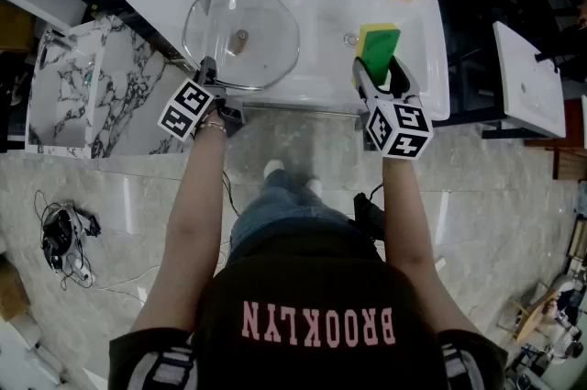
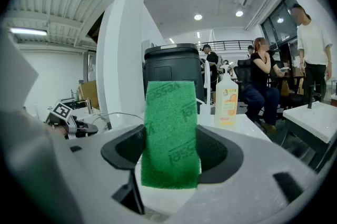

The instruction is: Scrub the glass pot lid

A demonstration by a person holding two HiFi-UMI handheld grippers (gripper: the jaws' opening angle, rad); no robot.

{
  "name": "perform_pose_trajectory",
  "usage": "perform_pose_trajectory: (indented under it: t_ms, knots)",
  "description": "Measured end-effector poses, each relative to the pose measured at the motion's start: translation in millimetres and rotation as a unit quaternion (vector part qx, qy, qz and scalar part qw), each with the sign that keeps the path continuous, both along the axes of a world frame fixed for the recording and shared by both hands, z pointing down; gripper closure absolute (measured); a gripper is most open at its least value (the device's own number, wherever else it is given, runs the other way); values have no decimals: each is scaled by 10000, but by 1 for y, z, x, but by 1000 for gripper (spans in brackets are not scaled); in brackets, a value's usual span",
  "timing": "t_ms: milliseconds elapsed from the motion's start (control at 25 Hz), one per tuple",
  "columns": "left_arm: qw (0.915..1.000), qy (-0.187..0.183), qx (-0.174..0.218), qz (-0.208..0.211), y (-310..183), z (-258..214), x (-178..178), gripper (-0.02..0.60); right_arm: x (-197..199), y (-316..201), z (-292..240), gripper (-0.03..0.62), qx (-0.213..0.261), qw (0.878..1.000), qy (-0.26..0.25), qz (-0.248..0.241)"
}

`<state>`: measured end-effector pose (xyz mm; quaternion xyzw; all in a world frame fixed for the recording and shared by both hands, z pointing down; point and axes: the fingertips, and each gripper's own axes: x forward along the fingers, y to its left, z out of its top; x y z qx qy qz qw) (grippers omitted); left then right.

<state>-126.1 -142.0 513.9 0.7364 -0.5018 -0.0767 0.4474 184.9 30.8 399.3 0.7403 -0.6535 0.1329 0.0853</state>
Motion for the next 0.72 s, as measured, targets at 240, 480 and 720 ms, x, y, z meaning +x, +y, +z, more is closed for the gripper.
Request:
perform_pose_trajectory:
  t_ms: [240,480,720]
  knots:
    - [9999,-86,10,136,0,-1,0,546,-7,-3,4,309,-57,10000,-37,14]
    - [9982,-413,17,444,-3,-2,1,545,-24,-11,9,309,-189,9998,-60,-95]
    - [9970,-431,23,648,-4,-3,1,538,-69,-46,11,309,-311,9969,-353,-625]
